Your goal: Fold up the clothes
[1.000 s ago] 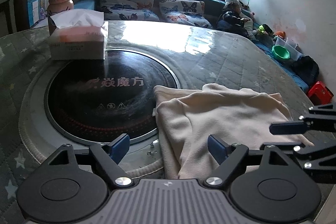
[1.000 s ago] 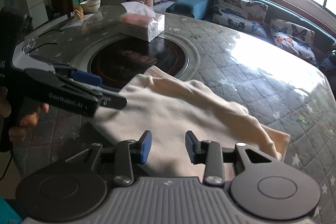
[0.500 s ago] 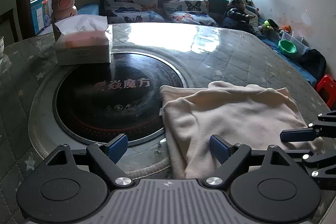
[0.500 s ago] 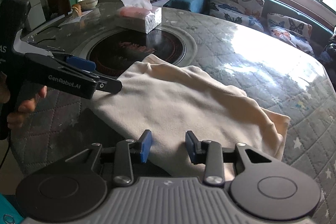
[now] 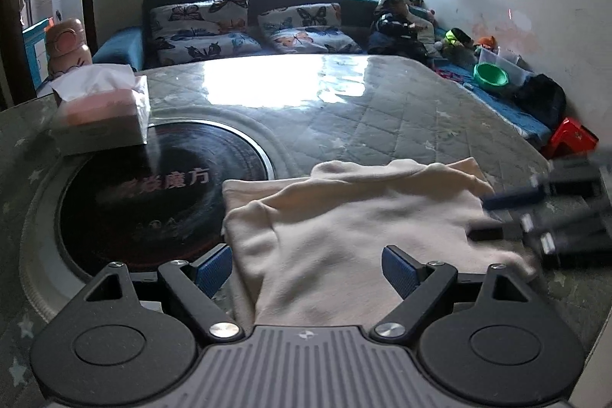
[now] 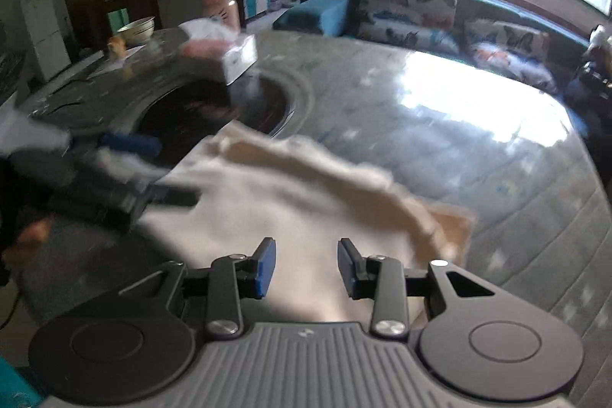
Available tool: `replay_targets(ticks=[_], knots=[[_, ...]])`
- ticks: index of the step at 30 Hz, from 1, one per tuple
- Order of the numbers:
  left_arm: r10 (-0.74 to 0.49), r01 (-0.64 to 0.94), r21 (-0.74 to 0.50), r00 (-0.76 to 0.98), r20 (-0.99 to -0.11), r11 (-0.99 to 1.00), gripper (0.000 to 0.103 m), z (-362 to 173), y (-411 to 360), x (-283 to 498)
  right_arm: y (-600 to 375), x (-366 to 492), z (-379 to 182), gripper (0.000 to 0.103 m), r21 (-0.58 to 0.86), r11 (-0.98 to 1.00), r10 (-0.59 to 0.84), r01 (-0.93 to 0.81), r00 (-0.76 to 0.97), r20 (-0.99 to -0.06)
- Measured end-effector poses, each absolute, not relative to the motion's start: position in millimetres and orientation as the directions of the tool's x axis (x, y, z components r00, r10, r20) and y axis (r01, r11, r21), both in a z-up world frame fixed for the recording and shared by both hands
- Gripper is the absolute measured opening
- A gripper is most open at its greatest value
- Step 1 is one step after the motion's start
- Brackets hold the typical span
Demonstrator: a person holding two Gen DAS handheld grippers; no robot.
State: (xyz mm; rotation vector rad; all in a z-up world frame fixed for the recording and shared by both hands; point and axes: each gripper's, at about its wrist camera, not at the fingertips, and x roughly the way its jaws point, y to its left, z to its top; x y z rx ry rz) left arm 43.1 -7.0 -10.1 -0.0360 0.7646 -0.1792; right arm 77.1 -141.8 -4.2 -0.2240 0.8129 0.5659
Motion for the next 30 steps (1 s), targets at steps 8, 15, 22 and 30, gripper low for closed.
replay_targets(ticks=[8, 15, 22, 30], knots=[[-0.174, 0.175, -0.075, 0.669, -0.723, 0.982, 0.088, -25, -20, 54, -135, 142, -36, 0.026, 0.037, 0.857, 0.351, -0.514, 0.528, -0.774], [-0.172, 0.170, -0.077, 0.660, -0.731, 0.982, 0.088, -28, -18, 55, -136, 128, -27, 0.025, 0.007, 0.851, 0.348, -0.525, 0.553, -0.757], [-0.151, 0.136, -0.080, 0.674, -0.723, 0.987, 0.088, -23, -7, 41, -144, 70, -16, 0.025, -0.032, 0.823, 0.355, -0.567, 0.558, -0.751], [-0.142, 0.125, -0.078, 0.662, -0.736, 0.989, 0.090, -36, -3, 40, -148, 46, -36, 0.025, -0.039, 0.850, 0.326, -0.525, 0.584, -0.743]])
